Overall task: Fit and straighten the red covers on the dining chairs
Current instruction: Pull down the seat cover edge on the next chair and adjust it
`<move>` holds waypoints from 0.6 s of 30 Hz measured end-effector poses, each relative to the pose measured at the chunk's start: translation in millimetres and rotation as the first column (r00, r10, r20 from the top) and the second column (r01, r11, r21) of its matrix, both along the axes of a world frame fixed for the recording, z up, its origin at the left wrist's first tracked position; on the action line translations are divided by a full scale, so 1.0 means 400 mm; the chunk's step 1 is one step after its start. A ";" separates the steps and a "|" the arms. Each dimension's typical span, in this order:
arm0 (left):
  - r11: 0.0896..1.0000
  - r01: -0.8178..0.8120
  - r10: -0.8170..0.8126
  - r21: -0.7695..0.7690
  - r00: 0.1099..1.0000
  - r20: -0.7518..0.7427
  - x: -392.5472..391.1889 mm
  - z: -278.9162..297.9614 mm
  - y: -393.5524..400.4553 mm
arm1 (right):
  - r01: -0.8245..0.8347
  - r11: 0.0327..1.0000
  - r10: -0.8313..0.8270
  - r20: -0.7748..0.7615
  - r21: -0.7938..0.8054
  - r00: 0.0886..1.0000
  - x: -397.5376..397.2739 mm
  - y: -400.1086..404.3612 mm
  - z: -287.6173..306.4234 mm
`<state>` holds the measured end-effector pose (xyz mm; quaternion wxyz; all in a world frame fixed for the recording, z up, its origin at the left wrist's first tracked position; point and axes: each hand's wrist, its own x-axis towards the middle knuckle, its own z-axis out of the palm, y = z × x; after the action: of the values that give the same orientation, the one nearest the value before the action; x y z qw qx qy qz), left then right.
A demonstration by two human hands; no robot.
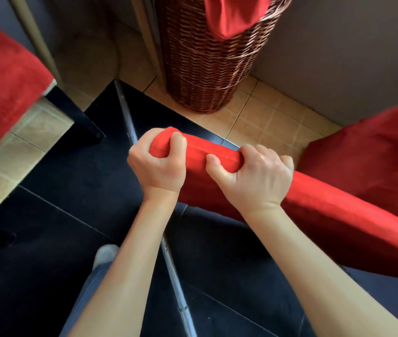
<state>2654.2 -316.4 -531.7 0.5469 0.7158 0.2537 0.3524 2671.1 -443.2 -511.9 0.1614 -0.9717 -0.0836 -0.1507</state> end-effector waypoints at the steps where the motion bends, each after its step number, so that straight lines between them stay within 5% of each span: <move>1: 1.000 0.004 -0.004 0.010 1.000 0.008 0.002 0.029 -0.013 | 0.005 1.000 -0.005 -0.004 0.002 1.000 0.002 -0.014 0.024; 18: 0.953 0.112 -0.155 0.282 0.979 0.134 0.028 0.481 -0.314 | 0.149 0.966 -0.172 0.096 0.214 0.980 -0.003 -0.319 0.397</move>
<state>2665.5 -442.0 -339.5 0.4837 0.7704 0.1101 0.4006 2669.9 -571.0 -353.1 0.2431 -0.9433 0.0025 -0.2260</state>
